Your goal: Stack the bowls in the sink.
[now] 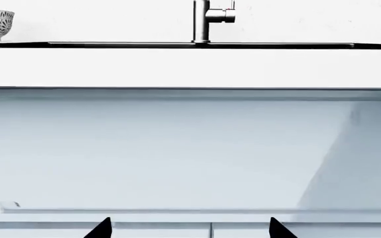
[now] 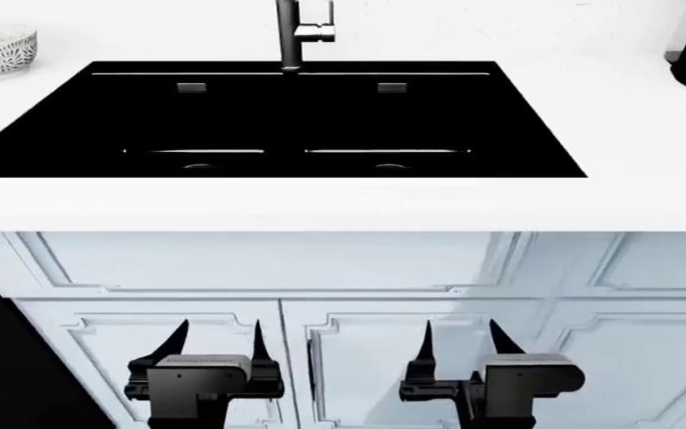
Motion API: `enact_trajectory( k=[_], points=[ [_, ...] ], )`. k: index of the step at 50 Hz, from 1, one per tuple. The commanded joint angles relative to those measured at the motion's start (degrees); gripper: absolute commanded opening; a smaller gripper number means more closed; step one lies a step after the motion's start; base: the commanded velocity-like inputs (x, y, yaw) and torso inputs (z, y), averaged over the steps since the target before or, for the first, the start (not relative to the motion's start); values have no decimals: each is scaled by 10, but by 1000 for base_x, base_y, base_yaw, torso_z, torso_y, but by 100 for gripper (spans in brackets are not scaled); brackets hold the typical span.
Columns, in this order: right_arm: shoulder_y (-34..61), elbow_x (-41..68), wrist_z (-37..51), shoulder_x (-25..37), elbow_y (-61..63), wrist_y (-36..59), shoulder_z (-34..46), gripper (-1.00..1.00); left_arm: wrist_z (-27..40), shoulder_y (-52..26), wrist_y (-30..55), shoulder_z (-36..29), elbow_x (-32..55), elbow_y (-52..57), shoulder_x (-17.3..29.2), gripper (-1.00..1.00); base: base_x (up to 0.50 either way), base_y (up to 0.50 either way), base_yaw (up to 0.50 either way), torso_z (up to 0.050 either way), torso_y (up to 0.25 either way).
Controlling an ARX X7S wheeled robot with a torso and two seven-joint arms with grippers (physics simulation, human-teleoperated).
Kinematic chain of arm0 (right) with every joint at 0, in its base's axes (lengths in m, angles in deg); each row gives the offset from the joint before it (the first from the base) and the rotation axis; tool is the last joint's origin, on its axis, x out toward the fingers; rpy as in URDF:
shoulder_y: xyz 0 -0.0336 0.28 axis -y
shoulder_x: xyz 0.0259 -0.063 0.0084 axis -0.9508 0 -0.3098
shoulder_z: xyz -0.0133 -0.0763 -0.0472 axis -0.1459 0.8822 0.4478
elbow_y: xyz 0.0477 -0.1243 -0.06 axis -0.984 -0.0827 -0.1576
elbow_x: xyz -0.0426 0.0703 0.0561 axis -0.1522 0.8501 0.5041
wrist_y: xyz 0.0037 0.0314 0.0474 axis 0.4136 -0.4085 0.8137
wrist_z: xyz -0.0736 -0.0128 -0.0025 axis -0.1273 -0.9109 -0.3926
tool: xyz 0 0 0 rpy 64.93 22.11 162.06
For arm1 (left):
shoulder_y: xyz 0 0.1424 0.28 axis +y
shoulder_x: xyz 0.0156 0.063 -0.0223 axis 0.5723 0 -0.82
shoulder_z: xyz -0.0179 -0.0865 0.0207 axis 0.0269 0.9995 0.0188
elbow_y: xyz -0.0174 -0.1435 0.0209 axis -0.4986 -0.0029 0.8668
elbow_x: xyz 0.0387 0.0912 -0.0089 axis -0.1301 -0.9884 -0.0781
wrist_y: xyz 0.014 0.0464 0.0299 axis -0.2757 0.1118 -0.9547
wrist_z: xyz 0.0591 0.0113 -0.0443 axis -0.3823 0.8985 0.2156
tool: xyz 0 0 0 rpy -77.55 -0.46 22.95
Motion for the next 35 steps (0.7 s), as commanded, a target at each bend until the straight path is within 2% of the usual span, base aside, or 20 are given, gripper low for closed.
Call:
enact_trajectory(
  k=[1, 35],
  points=[
    [0, 8, 10, 9, 1, -1, 12, 100, 11, 1, 2, -10, 9, 6, 9, 100, 0, 500, 0, 0, 0],
    [3, 27, 34, 28, 0, -1, 35, 100, 35, 0, -7, -31, 32, 4, 28, 100, 0, 500, 0, 0, 0]
  ],
)
